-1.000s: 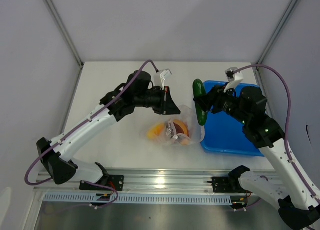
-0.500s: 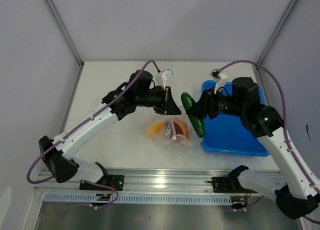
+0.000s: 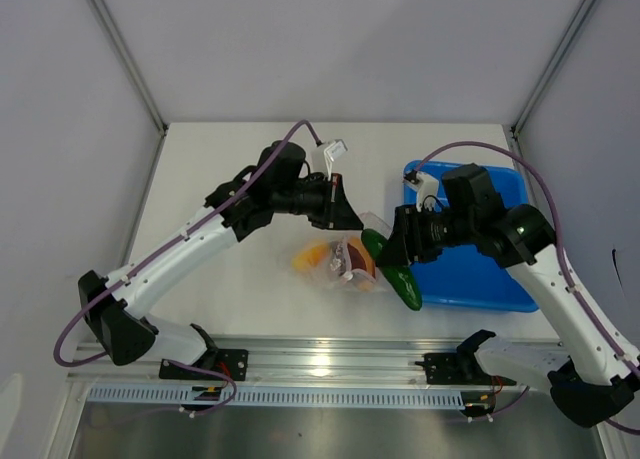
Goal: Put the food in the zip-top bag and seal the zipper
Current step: Place the fake vegetable in the zipper food storage bag.
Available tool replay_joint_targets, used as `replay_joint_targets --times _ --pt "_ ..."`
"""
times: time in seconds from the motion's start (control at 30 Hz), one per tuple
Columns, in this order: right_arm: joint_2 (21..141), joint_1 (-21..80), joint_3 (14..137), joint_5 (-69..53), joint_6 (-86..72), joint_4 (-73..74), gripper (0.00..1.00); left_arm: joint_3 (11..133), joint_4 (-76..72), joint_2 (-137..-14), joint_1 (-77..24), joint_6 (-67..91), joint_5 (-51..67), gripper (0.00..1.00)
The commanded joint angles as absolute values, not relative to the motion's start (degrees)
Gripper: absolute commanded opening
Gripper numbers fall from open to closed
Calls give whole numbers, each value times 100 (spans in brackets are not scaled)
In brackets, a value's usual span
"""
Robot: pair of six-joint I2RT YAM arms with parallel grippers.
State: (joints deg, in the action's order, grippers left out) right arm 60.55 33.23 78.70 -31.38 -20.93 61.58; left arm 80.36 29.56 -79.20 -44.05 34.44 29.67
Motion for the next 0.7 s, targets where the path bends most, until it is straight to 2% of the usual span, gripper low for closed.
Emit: replay_joint_targets --times 0.0,0.3,0.53,0.67 --pt "6319 3445 8173 -2955 -2214 6644 0 7954 2585 -7665 -4342 3349 3225 1" --pt "6925 3463 8297 -2470 -2918 6381 0 7445 2180 -7392 -4342 3410 3498 1" --pt "7022 3612 8095 -1899 -3181 5899 6 7058 1846 -7225 -4359 3709 3595 1" --pt "7093 3849 8051 -1521 -3296 5783 14 7075 1653 -7268 -4368 3911 3709 1"
